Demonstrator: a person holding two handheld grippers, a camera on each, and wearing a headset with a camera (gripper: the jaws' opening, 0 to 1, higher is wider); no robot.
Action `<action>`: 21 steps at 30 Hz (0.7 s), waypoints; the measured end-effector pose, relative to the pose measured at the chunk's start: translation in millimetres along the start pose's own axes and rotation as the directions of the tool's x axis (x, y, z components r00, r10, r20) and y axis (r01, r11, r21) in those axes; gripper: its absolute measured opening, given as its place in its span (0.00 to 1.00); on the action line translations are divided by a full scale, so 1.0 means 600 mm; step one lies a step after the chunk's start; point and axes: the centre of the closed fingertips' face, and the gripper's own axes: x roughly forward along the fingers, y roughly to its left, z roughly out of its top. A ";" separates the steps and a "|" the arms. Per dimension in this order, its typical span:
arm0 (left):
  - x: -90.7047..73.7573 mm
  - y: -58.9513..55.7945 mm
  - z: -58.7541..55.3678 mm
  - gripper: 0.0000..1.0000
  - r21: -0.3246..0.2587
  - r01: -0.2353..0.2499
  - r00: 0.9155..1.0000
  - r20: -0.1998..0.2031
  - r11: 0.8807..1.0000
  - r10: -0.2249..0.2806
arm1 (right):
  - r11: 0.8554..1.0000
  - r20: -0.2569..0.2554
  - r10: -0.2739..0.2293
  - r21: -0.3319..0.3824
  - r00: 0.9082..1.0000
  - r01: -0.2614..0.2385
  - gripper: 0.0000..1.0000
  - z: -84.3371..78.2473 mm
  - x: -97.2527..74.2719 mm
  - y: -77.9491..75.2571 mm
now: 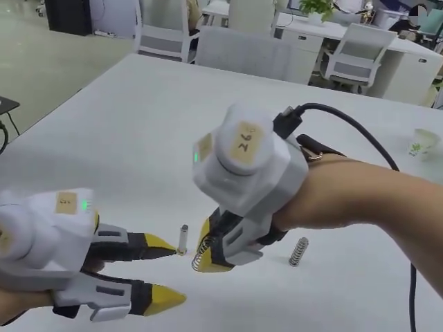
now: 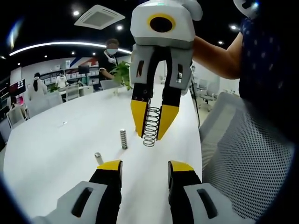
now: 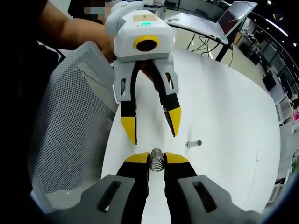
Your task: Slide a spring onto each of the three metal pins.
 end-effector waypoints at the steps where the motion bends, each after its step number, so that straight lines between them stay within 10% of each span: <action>1: -0.001 0.001 -0.001 0.36 -0.003 -0.004 1.000 0.000 1.000 0.004 | 1.000 -0.002 -0.001 0.000 1.000 0.001 0.09 -0.001 0.000 -0.001; 21: -0.025 0.019 -0.024 0.53 -0.057 -0.084 0.996 -0.002 0.995 0.084 | 1.000 -0.021 -0.018 0.005 1.000 0.018 0.09 -0.007 -0.004 -0.024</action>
